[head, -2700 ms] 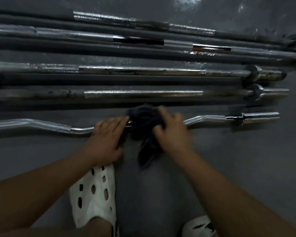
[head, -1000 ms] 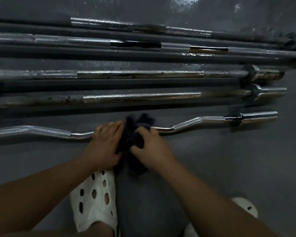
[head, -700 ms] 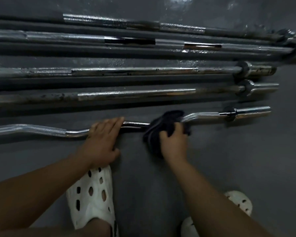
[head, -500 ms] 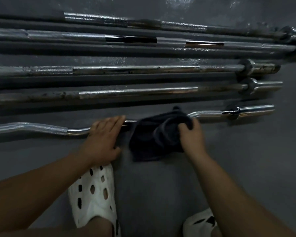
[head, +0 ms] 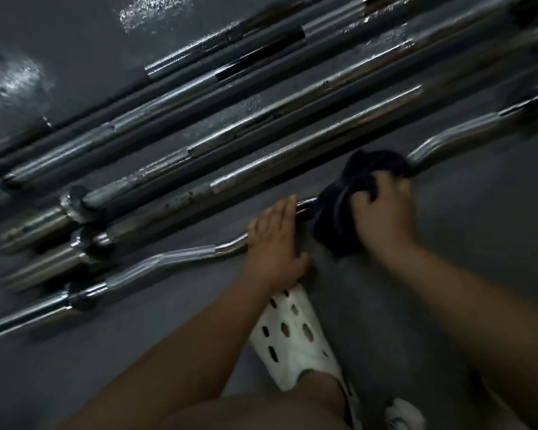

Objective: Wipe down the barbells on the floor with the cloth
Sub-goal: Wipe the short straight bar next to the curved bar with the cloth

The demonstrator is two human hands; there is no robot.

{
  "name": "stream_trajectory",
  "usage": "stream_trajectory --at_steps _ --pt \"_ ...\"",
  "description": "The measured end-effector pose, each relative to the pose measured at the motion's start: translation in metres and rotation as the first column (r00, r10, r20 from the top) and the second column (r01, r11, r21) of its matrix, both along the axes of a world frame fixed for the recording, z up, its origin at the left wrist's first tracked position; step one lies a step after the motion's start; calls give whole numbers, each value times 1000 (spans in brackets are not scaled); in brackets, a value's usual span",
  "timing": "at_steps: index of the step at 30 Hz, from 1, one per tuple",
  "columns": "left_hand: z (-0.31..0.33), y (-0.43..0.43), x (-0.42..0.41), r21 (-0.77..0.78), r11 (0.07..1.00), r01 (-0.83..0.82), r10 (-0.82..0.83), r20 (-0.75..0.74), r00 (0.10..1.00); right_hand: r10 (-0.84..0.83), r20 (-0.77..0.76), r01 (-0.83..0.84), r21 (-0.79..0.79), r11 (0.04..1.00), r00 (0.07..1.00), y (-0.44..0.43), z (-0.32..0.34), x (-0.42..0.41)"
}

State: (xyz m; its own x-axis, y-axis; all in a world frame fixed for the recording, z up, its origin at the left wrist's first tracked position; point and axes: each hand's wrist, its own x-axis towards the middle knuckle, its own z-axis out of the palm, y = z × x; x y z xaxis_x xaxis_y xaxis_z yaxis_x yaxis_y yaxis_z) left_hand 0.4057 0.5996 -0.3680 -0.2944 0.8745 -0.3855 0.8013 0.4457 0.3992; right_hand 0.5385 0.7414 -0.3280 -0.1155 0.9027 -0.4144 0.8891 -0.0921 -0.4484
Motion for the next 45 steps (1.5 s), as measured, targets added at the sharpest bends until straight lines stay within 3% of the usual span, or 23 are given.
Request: stream_trajectory --at_steps 3,5,7,9,11,12,14,15,16,18,21,22,24,27,29,31,34,36,39,41,43,45 --pt "-1 -1 -3 -21 999 40 -40 -4 999 315 -250 -359 -158 920 916 -34 -9 -18" --pt "-2 -1 -2 9 1000 17 -17 2 1000 224 -285 -235 -4 972 932 -3 -7 -6" --pt "-2 -1 -1 33 999 -7 6 33 999 -20 -178 44 133 990 984 35 -6 21" --pt "1 0 0 33 999 -9 7 34 999 -119 -53 126 139 982 991 38 -5 36" --pt "1 1 0 16 1000 -11 11 13 1000 14 30 -14 6 1000 999 3 -7 22" --pt "1 2 0 5 1000 -7 7 7 1000 171 71 -169 -37 985 983 -18 -7 8" --pt "1 2 0 -7 1000 1 -1 11 1000 477 67 -474 -65 878 876 -38 -5 -7" --pt "0 1 0 -8 1000 3 -3 13 1000 545 9 -544 -20 839 839 -30 0 -9" --pt "-1 0 -1 -7 1000 4 -4 19 1000 544 -60 -540 73 838 837 -15 5 -7" --pt "0 -1 -2 -9 1000 -6 6 34 999 378 -118 -346 221 912 918 28 10 8" --pt "6 1 0 -10 1000 -26 26 33 999 35 2 -35 227 973 999 50 5 31" --pt "8 2 1 -21 999 -27 27 35 999 23 78 -37 190 981 997 38 2 29" --pt "10 4 2 -37 999 -23 25 49 998 167 130 -176 65 982 977 12 -3 18" --pt "10 2 0 -37 999 -21 23 60 998 387 -14 -386 -92 918 922 22 6 14" --pt "9 1 0 -9 1000 -19 20 61 998 348 -15 -349 -22 937 937 49 12 26" --pt "9 1 1 6 1000 -23 23 60 998 199 107 -205 48 978 974 65 10 38" --pt "9 1 1 -17 1000 -19 19 48 999 117 76 -113 -63 992 990 24 10 16" --pt "9 2 1 -21 1000 -19 20 50 999 240 67 -232 -104 967 969 -15 6 -2" --pt "7 2 0 -12 1000 -15 16 55 998 500 46 -495 -85 865 865 -29 9 -6" --pt "6 1 0 -10 1000 -8 8 47 999 450 -81 -453 -22 891 890 4 17 8" --pt "5 0 1 9 1000 -17 16 41 999 257 -135 -251 58 966 957 53 17 32" --pt "6 1 1 11 1000 -23 23 47 999 174 74 -176 23 984 982 80 15 45"
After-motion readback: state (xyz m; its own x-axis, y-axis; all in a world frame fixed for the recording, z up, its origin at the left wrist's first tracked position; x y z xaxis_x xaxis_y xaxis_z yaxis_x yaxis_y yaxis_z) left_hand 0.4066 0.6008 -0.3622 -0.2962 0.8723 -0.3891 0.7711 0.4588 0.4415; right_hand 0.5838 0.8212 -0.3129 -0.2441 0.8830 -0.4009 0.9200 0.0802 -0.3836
